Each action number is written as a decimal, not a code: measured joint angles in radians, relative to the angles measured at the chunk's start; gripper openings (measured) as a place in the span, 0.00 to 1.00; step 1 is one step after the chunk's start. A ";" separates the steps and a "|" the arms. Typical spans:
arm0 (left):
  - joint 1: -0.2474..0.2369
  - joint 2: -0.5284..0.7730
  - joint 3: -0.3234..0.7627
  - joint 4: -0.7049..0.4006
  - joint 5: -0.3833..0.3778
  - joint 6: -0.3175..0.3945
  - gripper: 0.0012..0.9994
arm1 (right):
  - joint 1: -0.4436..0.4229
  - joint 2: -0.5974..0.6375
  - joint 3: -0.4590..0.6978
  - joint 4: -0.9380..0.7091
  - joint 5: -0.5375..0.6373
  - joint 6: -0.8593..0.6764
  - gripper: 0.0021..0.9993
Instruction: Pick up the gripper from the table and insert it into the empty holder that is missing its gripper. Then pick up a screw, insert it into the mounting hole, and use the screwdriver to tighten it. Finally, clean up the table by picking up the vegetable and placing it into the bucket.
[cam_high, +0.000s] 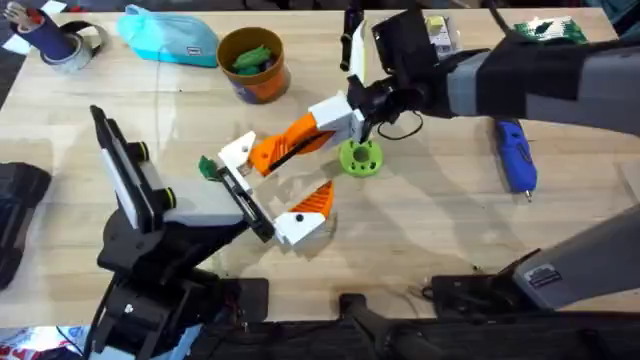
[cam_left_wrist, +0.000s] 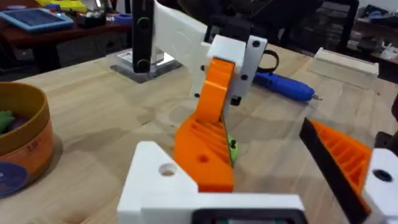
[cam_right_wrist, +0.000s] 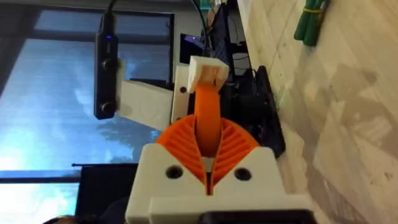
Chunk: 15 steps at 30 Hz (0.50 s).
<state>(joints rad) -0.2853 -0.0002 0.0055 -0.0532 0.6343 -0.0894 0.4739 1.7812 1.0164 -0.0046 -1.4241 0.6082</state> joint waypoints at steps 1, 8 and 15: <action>0.000 0.000 0.000 0.000 0.000 -0.001 0.99 | 0.001 0.006 0.000 0.006 -0.004 0.008 0.01; 0.000 0.000 0.000 0.000 0.000 -0.008 0.99 | 0.006 0.026 0.001 0.096 -0.016 0.101 0.01; 0.004 0.000 0.000 0.001 -0.026 -0.005 0.99 | 0.029 0.032 0.001 0.202 0.024 0.238 0.01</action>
<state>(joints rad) -0.2817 -0.0002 0.0055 -0.0525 0.6088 -0.0942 0.5031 1.8133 1.0172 0.1973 -1.4003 0.8463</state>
